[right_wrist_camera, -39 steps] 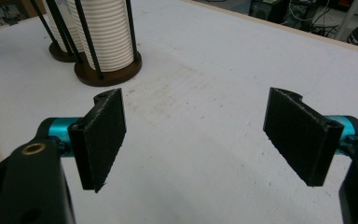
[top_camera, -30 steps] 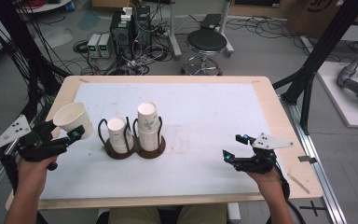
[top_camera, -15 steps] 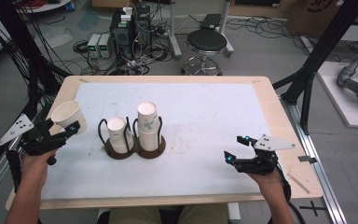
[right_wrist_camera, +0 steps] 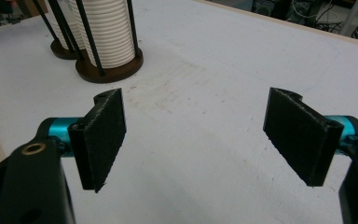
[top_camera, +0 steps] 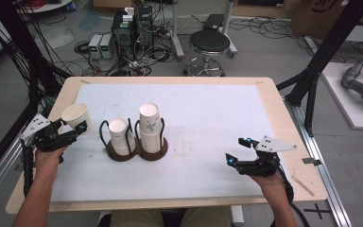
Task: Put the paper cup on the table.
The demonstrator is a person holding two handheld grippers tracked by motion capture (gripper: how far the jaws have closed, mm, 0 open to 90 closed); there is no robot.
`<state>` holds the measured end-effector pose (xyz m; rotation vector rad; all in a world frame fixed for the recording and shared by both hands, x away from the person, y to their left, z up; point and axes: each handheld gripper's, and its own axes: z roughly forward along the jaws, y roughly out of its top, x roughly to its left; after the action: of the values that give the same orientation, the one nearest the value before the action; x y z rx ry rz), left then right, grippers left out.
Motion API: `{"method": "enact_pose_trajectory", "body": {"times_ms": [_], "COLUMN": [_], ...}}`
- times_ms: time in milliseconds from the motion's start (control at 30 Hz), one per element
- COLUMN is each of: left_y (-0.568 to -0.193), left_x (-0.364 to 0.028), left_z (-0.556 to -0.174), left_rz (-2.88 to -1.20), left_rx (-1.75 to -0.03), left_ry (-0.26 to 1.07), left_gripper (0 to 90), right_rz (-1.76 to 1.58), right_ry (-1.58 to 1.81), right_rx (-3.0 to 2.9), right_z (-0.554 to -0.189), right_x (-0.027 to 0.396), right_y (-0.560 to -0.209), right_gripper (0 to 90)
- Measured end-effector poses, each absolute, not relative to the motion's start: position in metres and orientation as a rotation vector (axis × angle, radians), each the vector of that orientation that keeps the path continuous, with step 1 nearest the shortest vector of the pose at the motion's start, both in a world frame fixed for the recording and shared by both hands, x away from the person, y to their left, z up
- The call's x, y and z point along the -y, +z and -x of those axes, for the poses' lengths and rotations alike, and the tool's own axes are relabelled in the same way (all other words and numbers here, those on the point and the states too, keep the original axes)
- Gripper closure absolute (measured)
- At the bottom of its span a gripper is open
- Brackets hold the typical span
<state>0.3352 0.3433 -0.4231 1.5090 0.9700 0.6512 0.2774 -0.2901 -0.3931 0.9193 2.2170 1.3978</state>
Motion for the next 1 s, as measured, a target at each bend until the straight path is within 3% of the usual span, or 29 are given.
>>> {"method": "enact_pose_trajectory", "body": {"times_ms": [533,1000], "left_y": [-0.451,-0.449], "left_x": [-0.331,-0.331], "left_z": [-0.352,-0.341], "left_rz": [-1.727,-1.801], "left_rx": [-1.123,-1.123], "left_ry": [0.651,0.685], "left_gripper": [34.4,34.7], "right_rz": [-0.926,-0.92], "right_ry": [1.397,1.392], "right_rx": [-2.222,-2.234], "right_z": [-0.278,-0.276], "right_x": [0.29,0.29], "right_y": [-0.395,-0.396], "right_gripper": [21.7,21.7]}}
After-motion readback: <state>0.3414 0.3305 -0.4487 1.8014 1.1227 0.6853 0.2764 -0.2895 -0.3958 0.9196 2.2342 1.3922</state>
